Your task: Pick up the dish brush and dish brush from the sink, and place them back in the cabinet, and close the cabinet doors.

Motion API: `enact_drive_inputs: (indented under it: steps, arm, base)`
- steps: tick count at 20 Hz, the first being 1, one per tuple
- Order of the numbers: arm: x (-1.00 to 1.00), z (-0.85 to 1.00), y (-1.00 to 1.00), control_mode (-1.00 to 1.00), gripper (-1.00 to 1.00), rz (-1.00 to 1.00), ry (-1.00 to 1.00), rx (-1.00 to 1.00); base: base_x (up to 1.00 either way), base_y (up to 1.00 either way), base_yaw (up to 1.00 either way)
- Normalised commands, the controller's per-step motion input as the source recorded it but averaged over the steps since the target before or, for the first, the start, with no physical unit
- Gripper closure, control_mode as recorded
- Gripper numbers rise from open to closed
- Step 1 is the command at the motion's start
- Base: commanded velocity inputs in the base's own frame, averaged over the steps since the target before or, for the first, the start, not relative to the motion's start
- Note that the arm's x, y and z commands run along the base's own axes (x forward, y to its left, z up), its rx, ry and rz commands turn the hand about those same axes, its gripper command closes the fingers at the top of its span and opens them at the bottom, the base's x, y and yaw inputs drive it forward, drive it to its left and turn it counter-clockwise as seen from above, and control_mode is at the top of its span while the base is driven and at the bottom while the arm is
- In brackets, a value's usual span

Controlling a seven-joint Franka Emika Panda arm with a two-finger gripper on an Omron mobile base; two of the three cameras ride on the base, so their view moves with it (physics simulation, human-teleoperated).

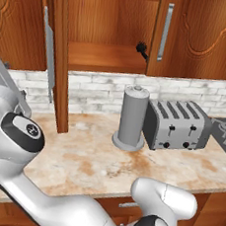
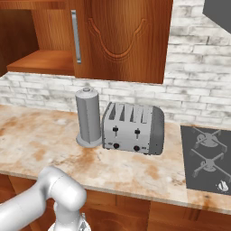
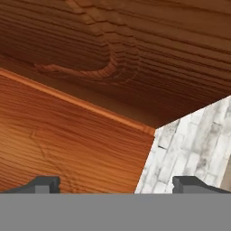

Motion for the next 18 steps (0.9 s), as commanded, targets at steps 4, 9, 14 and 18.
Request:
enact_drive_inputs:
  steps: [4,9,14,18]
  arm:
    - [0.04,0.0,-0.22,-1.0,-1.0,-0.05,-0.05,0.0]
    - [0.0,0.0,-0.44,-1.0,-1.0,-0.04,-0.03,0.01]
    - [0.0,0.0,-0.58,-1.0,-1.0,-0.02,-0.01,0.02]
    - [0.0,0.0,-0.67,-1.0,-1.0,0.0,0.0,0.04]
  base:
    - [0.0,0.0,0.0]
    - [0.0,0.0,0.0]
    - [0.0,0.0,0.0]
    - [0.0,0.0,0.0]
